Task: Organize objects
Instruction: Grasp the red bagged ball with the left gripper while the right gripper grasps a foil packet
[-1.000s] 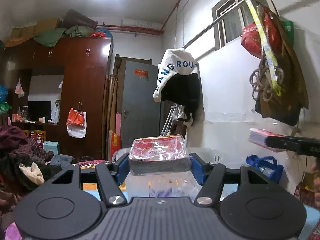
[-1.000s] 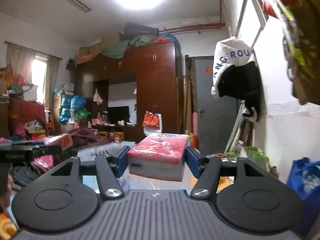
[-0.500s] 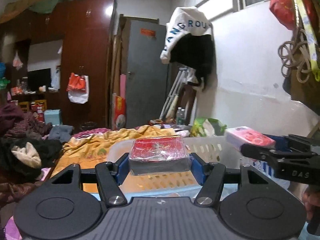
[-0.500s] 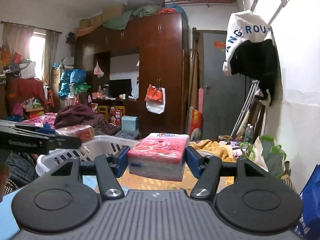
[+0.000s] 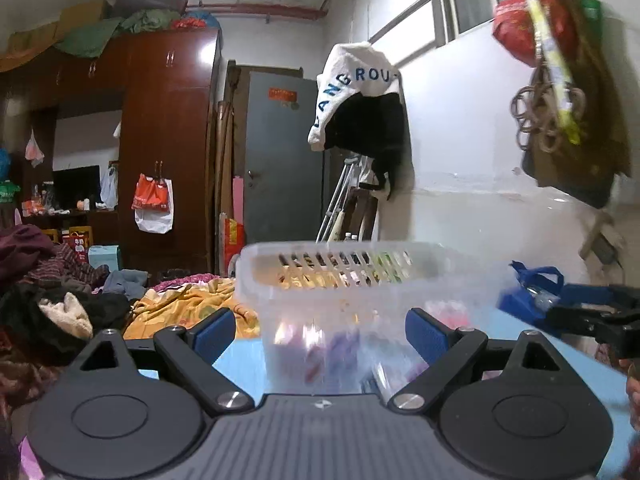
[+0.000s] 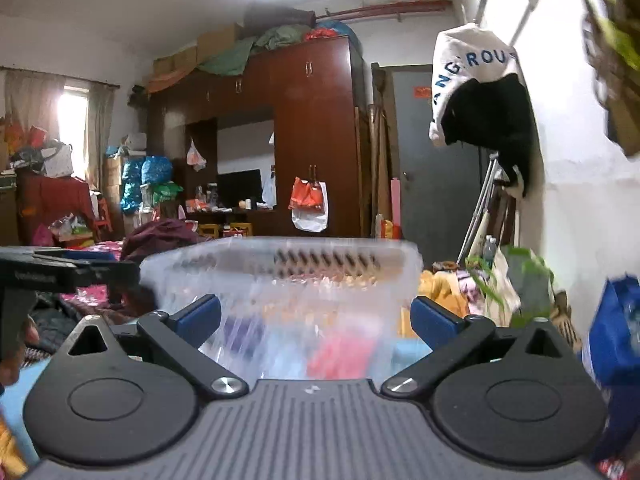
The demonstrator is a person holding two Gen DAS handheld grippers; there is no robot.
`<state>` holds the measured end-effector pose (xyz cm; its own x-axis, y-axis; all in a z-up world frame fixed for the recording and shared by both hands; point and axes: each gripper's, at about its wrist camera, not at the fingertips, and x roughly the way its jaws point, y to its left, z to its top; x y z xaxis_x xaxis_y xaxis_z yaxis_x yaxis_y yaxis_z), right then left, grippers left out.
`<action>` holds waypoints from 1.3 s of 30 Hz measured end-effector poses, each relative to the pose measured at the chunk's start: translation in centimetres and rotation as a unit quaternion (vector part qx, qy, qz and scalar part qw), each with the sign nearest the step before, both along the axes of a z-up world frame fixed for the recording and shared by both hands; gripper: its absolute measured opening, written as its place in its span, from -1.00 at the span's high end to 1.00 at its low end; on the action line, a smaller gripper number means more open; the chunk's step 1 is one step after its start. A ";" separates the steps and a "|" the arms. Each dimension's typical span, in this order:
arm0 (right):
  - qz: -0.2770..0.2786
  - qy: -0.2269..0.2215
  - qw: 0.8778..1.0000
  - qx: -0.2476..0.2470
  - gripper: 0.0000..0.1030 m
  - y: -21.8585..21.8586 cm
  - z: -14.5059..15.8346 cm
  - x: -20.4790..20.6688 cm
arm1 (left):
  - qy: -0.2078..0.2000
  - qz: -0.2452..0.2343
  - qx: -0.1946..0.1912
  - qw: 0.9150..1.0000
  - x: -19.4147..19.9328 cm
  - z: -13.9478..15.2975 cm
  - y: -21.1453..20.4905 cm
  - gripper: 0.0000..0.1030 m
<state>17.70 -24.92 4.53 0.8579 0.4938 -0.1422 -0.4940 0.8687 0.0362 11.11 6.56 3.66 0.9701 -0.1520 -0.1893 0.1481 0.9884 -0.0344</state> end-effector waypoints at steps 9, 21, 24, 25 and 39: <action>0.044 -0.023 0.998 0.033 -0.89 0.3 -2.8 -4.4 | 0.003 -0.048 0.019 0.999 -5.9 -3.5 -3.0 -0.83; 0.050 -0.005 0.997 -0.056 -0.34 5.6 -3.4 -2.4 | 0.003 -0.056 0.049 0.997 -6.3 -5.4 -4.7 -0.82; 0.053 -0.004 0.997 -0.053 -0.07 5.2 -4.0 -3.1 | 0.013 -0.059 0.051 0.997 -5.6 -5.8 -5.0 -0.70; 0.056 -0.006 0.997 -0.047 -0.07 4.9 -4.3 -3.7 | 0.014 -0.059 0.050 0.997 -5.6 -5.9 -5.1 -0.65; 0.050 -0.050 0.997 -0.005 -0.07 4.0 -4.1 -3.9 | -0.005 -0.048 0.047 0.998 -5.9 -6.0 -5.2 0.04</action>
